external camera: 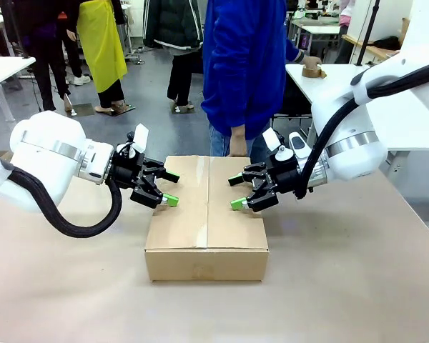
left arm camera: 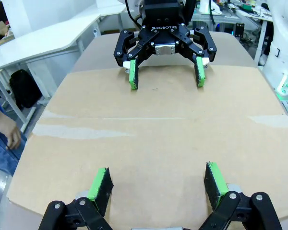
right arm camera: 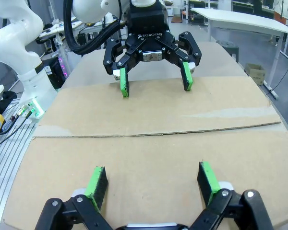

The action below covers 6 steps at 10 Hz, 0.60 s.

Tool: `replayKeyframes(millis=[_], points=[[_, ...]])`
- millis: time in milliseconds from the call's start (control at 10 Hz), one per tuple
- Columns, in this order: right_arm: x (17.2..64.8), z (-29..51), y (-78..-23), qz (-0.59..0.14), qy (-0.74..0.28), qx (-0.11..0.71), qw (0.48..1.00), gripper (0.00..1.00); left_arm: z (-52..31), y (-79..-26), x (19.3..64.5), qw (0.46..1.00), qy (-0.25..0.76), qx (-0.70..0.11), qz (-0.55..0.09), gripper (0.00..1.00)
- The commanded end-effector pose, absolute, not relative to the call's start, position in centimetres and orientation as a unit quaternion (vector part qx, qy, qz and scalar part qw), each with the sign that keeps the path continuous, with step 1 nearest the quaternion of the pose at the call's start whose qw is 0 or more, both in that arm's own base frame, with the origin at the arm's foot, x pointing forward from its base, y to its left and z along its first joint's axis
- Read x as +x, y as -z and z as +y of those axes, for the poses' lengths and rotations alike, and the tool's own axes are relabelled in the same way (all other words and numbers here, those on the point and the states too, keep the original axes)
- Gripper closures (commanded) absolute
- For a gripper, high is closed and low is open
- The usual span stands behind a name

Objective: Pack the gift set into the box.
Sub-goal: Press and hold the closed box until the human finishes sealing it.

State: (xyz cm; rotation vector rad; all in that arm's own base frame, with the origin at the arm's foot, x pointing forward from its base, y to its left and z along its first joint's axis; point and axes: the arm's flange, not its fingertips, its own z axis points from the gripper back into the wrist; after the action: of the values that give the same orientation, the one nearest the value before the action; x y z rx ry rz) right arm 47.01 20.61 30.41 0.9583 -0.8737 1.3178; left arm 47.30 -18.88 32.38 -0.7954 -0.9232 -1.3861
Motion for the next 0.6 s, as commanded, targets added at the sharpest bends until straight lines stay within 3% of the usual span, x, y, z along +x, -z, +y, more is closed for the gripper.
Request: replayKeyframes(millis=[0, 500], points=[[47.02, 20.59, -30.26, -0.376, -0.569, 0.413, 0.604, 0.0, -18.82, -32.36, 47.17, 0.606, 0.601, -0.337, -0.398, 0.0], [47.02, 20.59, -30.26, -0.376, -0.569, 0.413, 0.604, 0.0, -18.82, -32.36, 47.17, 0.606, 0.601, -0.337, -0.398, 0.0]])
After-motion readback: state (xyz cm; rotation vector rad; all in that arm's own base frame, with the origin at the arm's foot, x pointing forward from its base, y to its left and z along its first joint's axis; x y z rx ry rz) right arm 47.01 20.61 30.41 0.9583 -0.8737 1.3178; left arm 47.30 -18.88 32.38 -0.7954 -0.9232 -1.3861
